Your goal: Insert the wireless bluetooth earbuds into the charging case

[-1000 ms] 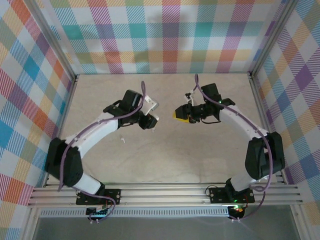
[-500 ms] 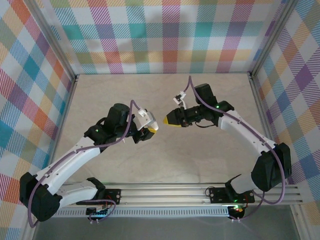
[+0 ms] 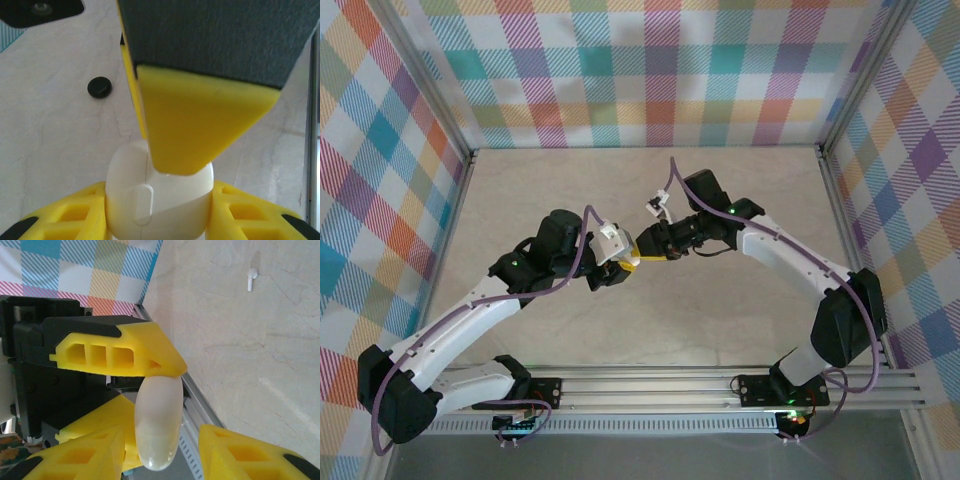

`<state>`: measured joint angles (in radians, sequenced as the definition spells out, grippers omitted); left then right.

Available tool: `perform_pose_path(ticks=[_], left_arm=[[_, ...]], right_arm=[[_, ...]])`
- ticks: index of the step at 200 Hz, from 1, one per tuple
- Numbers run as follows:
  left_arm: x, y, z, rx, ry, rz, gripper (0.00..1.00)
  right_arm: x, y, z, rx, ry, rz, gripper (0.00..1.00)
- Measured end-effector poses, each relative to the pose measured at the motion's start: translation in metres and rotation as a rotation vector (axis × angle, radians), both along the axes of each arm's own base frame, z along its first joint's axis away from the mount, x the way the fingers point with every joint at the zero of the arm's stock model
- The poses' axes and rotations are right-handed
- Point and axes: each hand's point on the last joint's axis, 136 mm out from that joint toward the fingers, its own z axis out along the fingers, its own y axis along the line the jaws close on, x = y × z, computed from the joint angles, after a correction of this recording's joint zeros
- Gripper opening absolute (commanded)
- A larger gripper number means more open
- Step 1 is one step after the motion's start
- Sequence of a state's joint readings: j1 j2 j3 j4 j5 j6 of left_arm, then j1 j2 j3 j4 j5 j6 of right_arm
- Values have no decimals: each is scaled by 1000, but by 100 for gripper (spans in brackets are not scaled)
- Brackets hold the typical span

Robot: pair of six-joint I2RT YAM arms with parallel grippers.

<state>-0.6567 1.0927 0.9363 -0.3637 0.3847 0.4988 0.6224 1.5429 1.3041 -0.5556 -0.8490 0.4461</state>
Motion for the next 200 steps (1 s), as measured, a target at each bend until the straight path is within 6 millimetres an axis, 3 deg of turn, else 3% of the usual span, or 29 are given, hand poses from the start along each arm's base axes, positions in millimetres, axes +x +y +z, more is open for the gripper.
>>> perform_pose_path(ticks=[44,80,102,122,157,200], left_arm=[[-1,-1,-2,11,-5,-12,21],[-2,1,-6,29,8,-10,27],[-2,2,-7,31,10,-7,30],[-1,2,-6,33,7,-2,38],[-1,2,-4,22,11,12,62],[4,15,17,-22,-23,112,76]], right_arm=[[0,5,-6,-11,16,15,34],[-1,8,-6,-3,29,31,14],[-1,9,-6,0,34,31,8],[0,10,-6,11,26,32,6],[0,11,-2,43,4,34,5],[2,6,8,86,-94,-1,5]])
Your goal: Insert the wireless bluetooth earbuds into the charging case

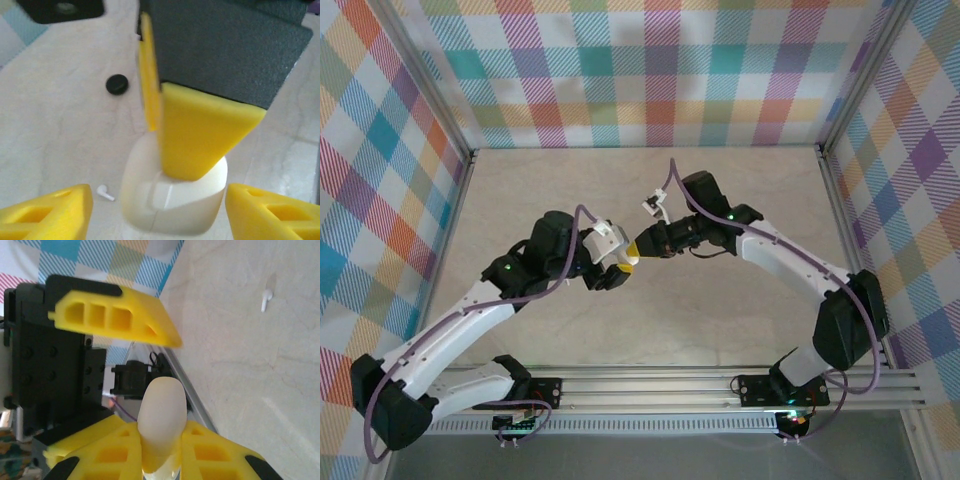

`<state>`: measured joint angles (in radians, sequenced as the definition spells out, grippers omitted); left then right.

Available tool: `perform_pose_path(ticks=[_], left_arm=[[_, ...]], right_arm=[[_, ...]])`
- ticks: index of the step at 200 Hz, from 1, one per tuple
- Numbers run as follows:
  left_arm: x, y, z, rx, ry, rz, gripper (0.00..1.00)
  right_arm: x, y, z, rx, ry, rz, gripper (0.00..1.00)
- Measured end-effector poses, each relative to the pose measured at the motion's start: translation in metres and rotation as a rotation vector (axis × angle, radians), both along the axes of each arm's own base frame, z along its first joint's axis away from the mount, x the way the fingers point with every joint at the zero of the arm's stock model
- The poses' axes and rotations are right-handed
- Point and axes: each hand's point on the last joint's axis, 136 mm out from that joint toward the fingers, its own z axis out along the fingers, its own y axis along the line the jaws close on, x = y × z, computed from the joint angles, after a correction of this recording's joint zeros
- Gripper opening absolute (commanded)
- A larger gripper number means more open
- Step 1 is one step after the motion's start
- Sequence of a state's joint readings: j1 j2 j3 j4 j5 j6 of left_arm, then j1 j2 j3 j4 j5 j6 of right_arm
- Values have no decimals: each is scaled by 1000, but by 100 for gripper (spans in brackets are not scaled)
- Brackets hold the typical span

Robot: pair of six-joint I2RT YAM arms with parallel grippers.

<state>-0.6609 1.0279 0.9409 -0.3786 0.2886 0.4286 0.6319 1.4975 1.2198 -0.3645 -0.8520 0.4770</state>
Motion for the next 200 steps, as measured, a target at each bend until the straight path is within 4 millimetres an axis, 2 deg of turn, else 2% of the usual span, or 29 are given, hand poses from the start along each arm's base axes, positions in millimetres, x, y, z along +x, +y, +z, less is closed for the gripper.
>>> perform_pose_path(ticks=[22,47,85,116,151,173,200], left_arm=[[-2,11,27,-85,-35,76,82],[-10,24,54,-212,-21,154,82],[-3,30,63,-415,136,235,79],[-5,18,57,-583,296,190,75],[-11,-3,81,-718,380,53,72],[-13,-7,93,-771,395,13,71],[-11,-9,99,-829,426,-12,64]], right_arm=[[-2,-8,7,27,-72,-42,5],[0,-13,26,83,-185,-76,5],[3,-15,51,182,-335,-107,5],[6,-13,63,243,-395,-120,5],[8,-11,81,307,-421,-133,5],[8,-11,89,334,-428,-134,5],[6,-10,96,363,-430,-128,5]])
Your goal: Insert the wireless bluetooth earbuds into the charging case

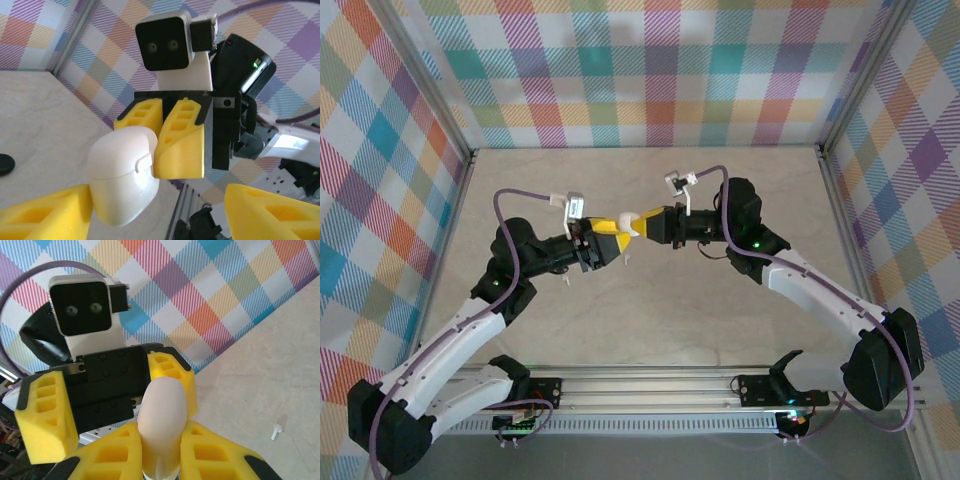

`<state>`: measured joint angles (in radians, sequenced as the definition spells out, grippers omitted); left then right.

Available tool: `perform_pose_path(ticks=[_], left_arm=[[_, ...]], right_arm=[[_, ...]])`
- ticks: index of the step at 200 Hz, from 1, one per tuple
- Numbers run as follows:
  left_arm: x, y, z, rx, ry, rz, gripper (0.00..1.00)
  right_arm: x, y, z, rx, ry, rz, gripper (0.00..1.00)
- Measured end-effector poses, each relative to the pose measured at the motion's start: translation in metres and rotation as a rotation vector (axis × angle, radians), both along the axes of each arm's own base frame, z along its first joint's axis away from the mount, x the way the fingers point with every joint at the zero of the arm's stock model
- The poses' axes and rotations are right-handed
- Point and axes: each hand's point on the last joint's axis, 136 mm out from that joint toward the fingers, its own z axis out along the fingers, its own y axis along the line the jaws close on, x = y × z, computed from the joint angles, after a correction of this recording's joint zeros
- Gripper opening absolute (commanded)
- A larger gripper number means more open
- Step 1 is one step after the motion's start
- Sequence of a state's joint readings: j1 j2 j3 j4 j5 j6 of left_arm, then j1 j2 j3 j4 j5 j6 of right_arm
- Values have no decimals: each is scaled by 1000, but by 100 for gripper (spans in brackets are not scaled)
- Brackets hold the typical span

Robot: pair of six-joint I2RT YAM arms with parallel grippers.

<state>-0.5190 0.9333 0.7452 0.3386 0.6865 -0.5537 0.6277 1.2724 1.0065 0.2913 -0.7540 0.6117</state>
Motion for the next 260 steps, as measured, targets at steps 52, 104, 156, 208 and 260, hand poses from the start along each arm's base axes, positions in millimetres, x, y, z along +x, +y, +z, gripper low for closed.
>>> perform_pose_path(ticks=[52,104,156,208,260], left_arm=[[0,-3,6,-54,26,-37,50],[1,-3,7,-66,40,-41,34],[1,-3,7,-66,46,-42,23],[1,-4,7,-68,50,-51,5],[-2,-1,-3,3,25,-41,0]], right_arm=[[-5,1,8,29,-8,28,5],[-9,1,13,43,-22,52,5],[-11,0,14,47,-27,67,5],[-12,-1,14,47,-27,74,13],[-6,-2,0,-11,-4,32,51]])
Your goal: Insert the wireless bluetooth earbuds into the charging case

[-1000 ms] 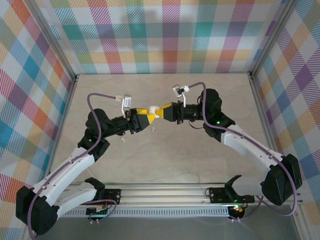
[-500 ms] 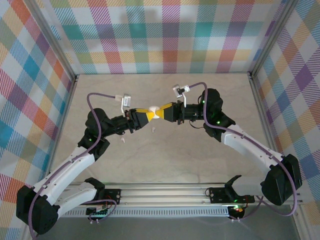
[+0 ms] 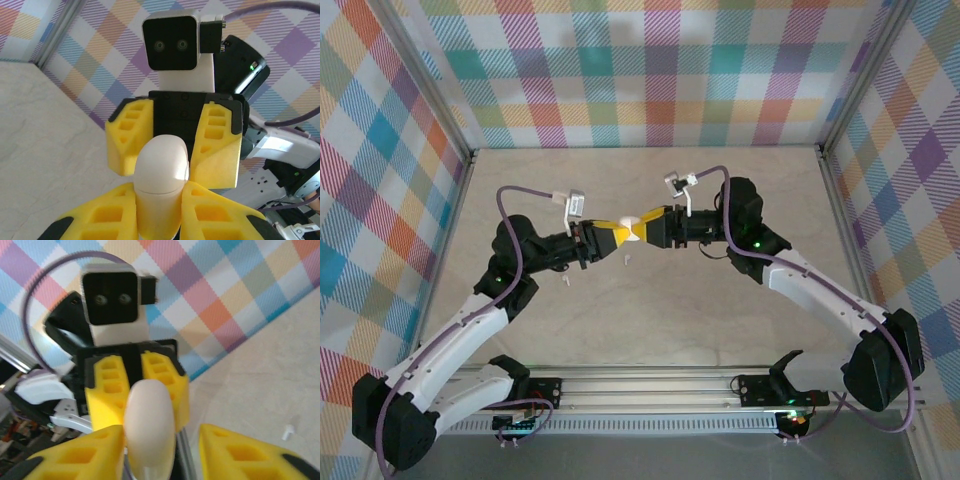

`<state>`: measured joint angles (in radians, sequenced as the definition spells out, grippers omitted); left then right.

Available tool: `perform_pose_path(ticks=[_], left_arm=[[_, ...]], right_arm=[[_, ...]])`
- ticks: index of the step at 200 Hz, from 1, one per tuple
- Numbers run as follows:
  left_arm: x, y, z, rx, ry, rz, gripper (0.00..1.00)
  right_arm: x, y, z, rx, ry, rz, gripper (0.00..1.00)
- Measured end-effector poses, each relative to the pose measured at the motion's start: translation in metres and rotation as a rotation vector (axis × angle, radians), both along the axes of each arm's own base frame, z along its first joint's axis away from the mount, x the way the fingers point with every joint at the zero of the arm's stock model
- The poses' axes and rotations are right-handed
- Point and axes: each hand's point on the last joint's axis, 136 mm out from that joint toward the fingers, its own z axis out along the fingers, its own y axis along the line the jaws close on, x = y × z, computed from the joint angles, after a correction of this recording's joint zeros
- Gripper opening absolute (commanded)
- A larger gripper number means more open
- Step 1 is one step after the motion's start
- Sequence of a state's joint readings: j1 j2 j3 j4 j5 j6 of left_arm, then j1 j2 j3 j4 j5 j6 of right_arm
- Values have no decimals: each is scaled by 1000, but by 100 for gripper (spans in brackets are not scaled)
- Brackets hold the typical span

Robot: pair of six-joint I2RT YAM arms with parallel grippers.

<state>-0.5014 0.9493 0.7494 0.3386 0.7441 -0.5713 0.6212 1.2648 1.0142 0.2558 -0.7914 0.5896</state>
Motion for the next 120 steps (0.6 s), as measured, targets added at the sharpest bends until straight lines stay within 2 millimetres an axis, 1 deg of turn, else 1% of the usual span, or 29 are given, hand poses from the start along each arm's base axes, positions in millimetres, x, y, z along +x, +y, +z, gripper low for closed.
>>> perform_pose_path(ticks=[15,25,57,75,96,120], left_arm=[[-5,5,-3,39,-35,15,0],[-10,9,-4,65,-70,27,0],[-23,19,-6,142,-193,44,0],[-27,23,-12,195,-253,47,0],[-33,26,-15,234,-323,47,0],[-38,29,-15,261,-384,44,0]], right_arm=[[0,-3,-4,-37,4,-19,52],[-1,-4,-1,-54,-5,-24,52],[-7,-7,20,-69,-68,-4,55],[-16,-8,25,-67,-91,40,57],[-27,-7,23,-79,-92,98,60],[-41,2,18,-109,-116,160,64]])
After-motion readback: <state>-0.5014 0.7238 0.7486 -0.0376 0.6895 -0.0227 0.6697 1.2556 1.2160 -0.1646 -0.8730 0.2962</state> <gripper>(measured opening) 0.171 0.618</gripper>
